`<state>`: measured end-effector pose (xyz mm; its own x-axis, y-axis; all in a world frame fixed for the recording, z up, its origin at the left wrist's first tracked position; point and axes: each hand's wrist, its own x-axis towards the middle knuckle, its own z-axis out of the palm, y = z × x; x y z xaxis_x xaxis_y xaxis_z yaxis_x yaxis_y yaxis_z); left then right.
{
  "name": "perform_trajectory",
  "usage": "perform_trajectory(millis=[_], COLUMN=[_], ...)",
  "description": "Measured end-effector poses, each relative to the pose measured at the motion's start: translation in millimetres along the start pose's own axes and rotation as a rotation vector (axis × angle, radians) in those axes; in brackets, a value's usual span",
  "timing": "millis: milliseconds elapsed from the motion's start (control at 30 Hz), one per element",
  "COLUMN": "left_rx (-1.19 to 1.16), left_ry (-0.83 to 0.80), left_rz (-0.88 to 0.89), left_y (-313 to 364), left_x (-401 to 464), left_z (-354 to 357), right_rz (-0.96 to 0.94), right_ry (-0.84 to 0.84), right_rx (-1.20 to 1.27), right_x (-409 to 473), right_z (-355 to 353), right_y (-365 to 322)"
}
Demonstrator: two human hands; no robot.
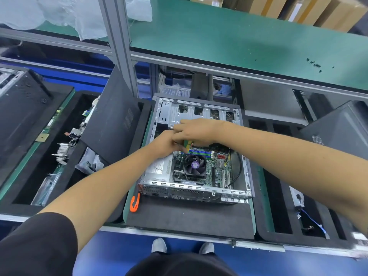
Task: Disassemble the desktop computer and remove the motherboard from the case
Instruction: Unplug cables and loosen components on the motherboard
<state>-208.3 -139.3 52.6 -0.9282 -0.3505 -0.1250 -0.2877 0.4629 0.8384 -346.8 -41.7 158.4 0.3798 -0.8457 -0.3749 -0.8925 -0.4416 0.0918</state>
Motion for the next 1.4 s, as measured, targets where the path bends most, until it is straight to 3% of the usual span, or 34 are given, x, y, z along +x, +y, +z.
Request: perform_trajectory(millis=[133, 267, 333, 467, 600, 633, 700, 867, 967, 1033, 1167, 1267, 1400], left_rx=[0.048, 0.148, 0.083, -0.150, -0.048, -0.027, -0.027, 0.068, 0.314, 0.267, 0.224, 0.190, -0.021], left_ry=[0.067, 0.123, 0.102, 0.005, -0.099, -0.099, -0.063, 0.063, 0.005, 0.042, 0.131, 0.086, -0.067], left_rz=[0.013, -0.010, 0.007, 0.012, -0.074, -0.081, -0.076, -0.107, -0.153, -0.149, -0.120, -0.087, -0.062], left_y=[-2, -4, -4, -4, 0, -1, -4, -6, -2, -2, 2, 5, 1], left_x=[1, 5, 3, 2, 6, 7, 6, 3, 7, 7, 1, -1, -2], left_z=[6, 9, 8, 0, -6, -4, -1, 9, 14, 15, 11, 11, 0], right_rz=[0.231, 0.441, 0.417, 0.222, 0.096, 0.116, 0.064, -0.077, 0.028, 0.201, 0.553, 0.468, 0.214], right_ry=[0.037, -0.070, -0.099, -0.122, -0.147, -0.109, -0.050, -0.127, -0.009, 0.013, -0.176, -0.239, -0.116], right_rx=[0.281, 0.299, 0.358, 0.209, 0.172, 0.264, 0.210, -0.040, 0.148, 0.280, 0.254, 0.309, 0.120], right_x=[1, 8, 13, 11, 6, 6, 9, 5, 7, 14, 16, 16, 9], right_z=[5, -1, 0, -8, -9, -8, -7, -13, -8, -8, -13, -13, -9], right_y=[-6, -10, -13, -14, -15, -18, -19, -11, -16, -20, -16, -13, -11])
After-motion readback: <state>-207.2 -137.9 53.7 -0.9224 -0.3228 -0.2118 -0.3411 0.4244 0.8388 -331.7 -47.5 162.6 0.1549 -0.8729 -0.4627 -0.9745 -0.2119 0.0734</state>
